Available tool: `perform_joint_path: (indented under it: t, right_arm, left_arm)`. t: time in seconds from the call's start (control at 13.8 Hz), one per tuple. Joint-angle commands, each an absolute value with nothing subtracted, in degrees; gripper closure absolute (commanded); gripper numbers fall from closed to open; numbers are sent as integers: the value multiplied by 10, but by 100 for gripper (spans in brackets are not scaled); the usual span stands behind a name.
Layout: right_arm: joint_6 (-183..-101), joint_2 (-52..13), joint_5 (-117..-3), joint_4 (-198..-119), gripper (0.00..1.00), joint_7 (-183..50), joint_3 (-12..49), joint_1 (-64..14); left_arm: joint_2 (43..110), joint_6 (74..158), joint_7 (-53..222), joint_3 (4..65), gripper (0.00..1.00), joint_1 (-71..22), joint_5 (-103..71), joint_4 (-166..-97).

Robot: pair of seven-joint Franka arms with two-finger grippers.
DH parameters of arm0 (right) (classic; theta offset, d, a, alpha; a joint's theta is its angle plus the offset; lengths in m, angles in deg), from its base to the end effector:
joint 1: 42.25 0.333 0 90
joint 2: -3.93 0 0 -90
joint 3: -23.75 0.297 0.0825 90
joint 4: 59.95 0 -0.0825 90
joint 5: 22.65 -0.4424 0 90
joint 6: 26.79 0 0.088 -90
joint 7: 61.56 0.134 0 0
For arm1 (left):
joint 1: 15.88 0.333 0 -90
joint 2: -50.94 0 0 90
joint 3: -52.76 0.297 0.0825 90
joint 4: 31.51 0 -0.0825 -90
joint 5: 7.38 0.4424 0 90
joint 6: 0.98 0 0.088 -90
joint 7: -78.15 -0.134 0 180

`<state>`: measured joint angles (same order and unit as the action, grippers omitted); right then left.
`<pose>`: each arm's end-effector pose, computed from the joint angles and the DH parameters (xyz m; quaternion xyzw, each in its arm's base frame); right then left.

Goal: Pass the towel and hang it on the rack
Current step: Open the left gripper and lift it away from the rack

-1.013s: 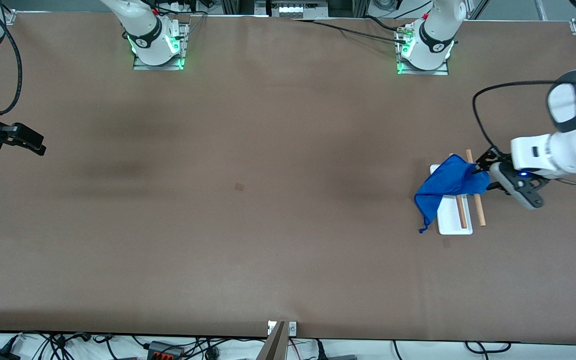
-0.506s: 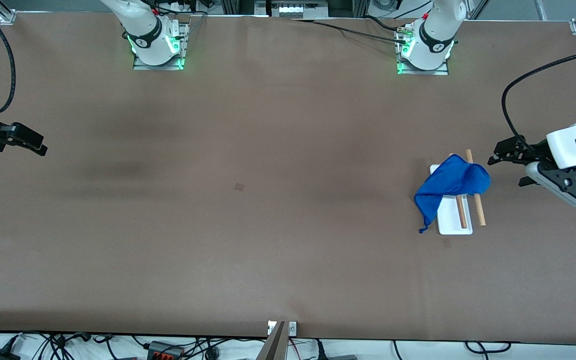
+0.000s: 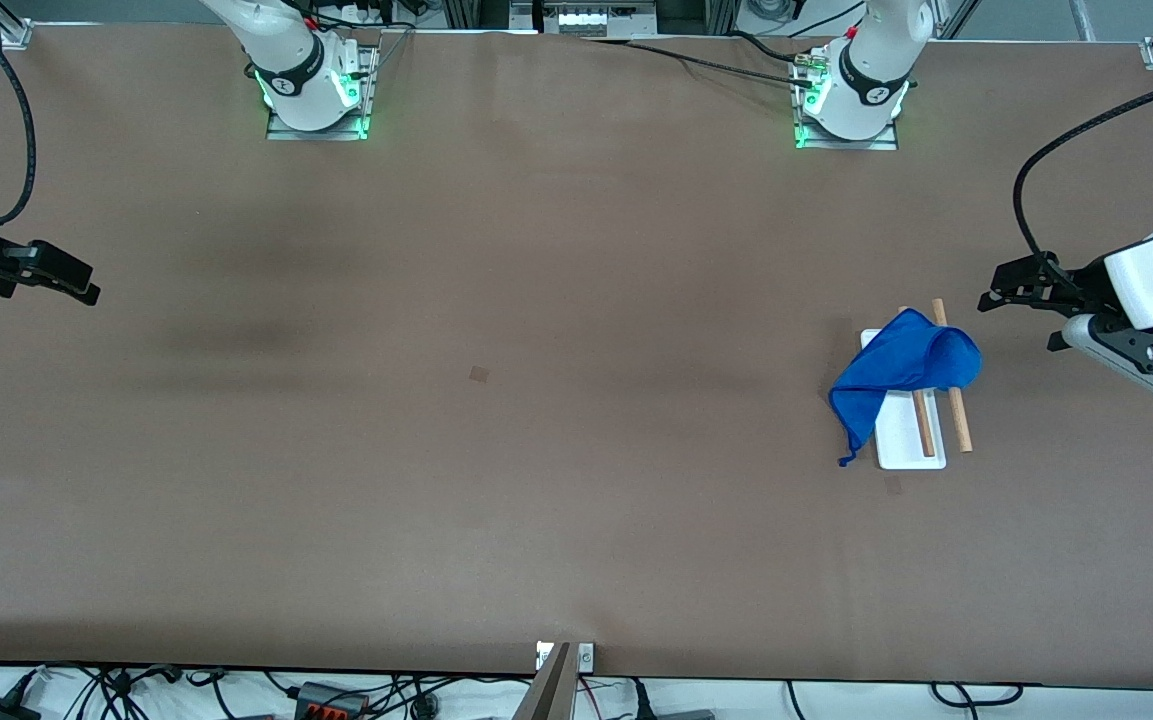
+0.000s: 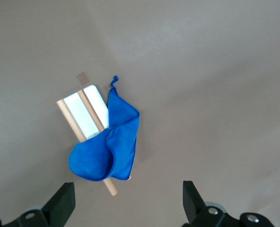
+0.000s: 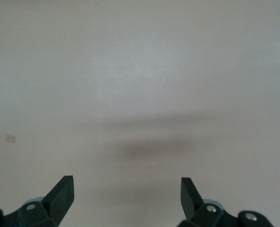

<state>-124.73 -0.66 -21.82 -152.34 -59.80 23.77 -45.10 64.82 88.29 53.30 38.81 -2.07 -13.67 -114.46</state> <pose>0.6445 -0.0336 0.5181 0.9992 -0.0391 0.0083 0.0072 0.6691 -0.0026 0.4924 0.9719 -0.2109 -0.0428 0.0952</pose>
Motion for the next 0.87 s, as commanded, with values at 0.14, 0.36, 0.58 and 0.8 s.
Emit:
perform_joint_path:
  t: [0.14,0.36,0.58,0.8]
  right_arm:
    - [-1246,6,-221,-1537,0,-611,240,-451]
    - [-1254,15,-219,-1556,0,-611,241,-452]
    - [-1250,12,-203,-1551,0,-610,242,-451]
    - [-1244,12,-205,-1547,0,-609,242,-450]
  left_arm:
    - [621,857,661,436,0,-82,-114,-1132]
    - [589,861,770,468,0,-124,-93,-1158]
    - [567,879,794,470,0,-124,-91,-1182]
    - [544,881,796,470,0,-127,-76,-1197]
